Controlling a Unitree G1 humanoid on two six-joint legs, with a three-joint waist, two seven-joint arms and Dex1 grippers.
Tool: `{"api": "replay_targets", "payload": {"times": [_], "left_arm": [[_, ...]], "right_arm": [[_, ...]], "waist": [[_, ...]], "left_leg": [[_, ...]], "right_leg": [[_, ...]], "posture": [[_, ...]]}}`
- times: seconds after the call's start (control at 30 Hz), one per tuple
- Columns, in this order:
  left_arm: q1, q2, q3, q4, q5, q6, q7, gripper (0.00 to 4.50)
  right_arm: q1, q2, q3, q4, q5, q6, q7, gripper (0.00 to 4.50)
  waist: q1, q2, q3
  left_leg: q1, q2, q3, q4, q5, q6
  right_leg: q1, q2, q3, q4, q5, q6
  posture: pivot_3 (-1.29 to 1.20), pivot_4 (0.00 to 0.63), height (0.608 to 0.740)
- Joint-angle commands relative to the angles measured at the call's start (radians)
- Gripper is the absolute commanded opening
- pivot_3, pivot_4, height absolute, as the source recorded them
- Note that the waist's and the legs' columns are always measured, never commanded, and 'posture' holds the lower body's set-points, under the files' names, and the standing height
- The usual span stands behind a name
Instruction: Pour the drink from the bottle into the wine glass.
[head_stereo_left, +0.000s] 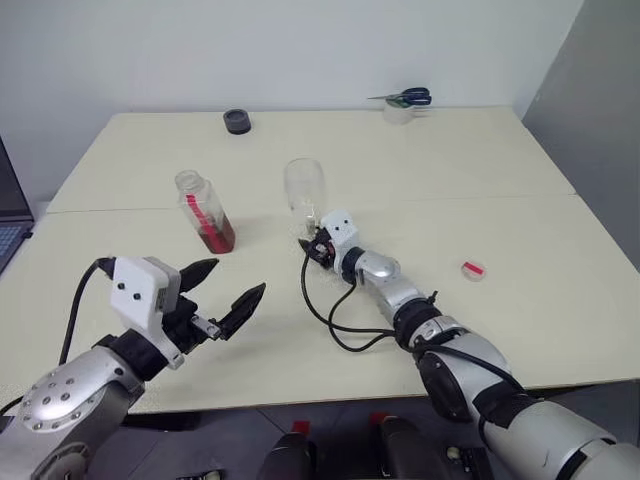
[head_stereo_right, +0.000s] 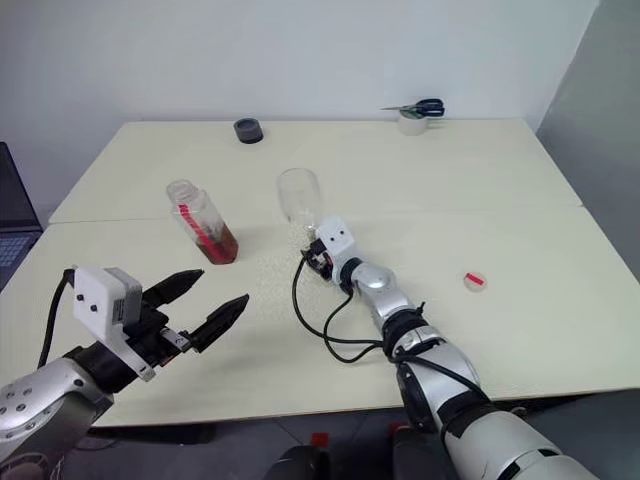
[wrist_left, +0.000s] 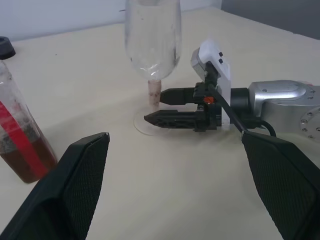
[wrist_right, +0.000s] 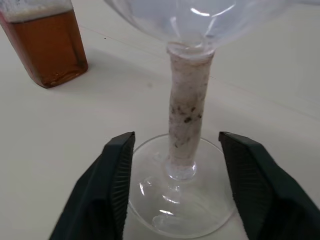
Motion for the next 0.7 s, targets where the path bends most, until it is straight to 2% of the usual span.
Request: {"api": "replay_targets", "payload": {"times": [0.03,0.07,0.2,0.27,0.4,0.5,0.6,0.7], "left_arm": [[-0.013,0.016,-0.015,-0.012,-0.001,-0.019,-0.011,4.50],[-0.021,0.017,-0.020,-0.006,0.002,-0.019,-0.010,4.50],[-0.042,0.012,-0.023,0.013,0.011,-0.020,0.004,4.50],[-0.041,0.010,-0.030,0.031,0.037,-0.034,0.003,4.50],[-0.043,-0.021,-0.043,0.158,0.153,-0.110,0.019,4.50],[-0.086,-0.043,-0.087,0.273,0.268,-0.167,0.060,4.50],[-0.155,-0.088,-0.123,0.370,0.350,-0.217,0.111,4.50],[-0.233,-0.144,-0.156,0.444,0.415,-0.257,0.165,4.50]], "right_arm": [[-0.011,-0.002,0.000,-0.034,-0.003,-0.020,-0.011,4.32],[-0.001,-0.010,-0.002,-0.048,0.001,-0.021,0.000,4.48],[0.051,-0.052,-0.006,-0.141,0.025,-0.015,0.070,4.48],[0.105,-0.087,-0.008,-0.266,0.052,0.033,0.131,4.48],[0.316,-0.254,0.035,-0.838,0.170,0.335,0.366,4.48],[0.440,-0.461,0.069,-1.211,0.263,0.582,0.526,4.48],[0.486,-0.605,0.075,-1.395,0.316,0.693,0.592,4.48],[0.459,-0.659,0.029,-1.514,0.425,0.836,0.593,4.48]], "waist": [[0.000,0.000,0.000],[0.000,0.000,0.000],[0.000,0.000,0.000],[0.003,0.000,0.000],[0.015,0.001,0.001],[0.027,0.003,0.002],[0.028,0.002,0.001],[0.025,0.001,0.001]], "left_leg": [[0.000,0.000,0.000,0.000,0.000,0.000],[0.000,0.000,0.000,0.000,0.000,0.000],[0.000,0.000,0.000,0.000,0.000,0.000],[0.000,0.000,0.000,0.000,0.000,0.000],[-0.002,-0.001,-0.001,0.000,0.000,0.000],[-0.002,-0.001,-0.002,0.000,0.000,0.000],[-0.001,0.000,-0.003,0.000,0.000,0.001],[-0.001,0.001,-0.002,0.000,0.000,0.001]], "right_leg": [[0.000,0.000,0.000,0.000,0.000,0.000],[0.000,0.000,0.000,0.000,0.000,0.000],[0.000,0.000,0.000,0.000,0.000,0.000],[0.000,0.000,0.000,-0.001,0.000,0.000],[0.001,-0.001,0.000,-0.001,0.000,0.000],[0.000,-0.001,-0.001,-0.002,0.000,0.000],[0.001,-0.001,-0.002,-0.002,0.000,0.000],[0.001,-0.001,-0.001,-0.002,0.000,0.000]], "posture": [[0.00,0.150,0.740],[0.00,0.150,0.740],[0.00,0.150,0.740],[0.00,0.150,0.740],[0.00,0.150,0.740],[0.00,0.150,0.740],[0.00,0.150,0.740],[0.00,0.150,0.740]]}}
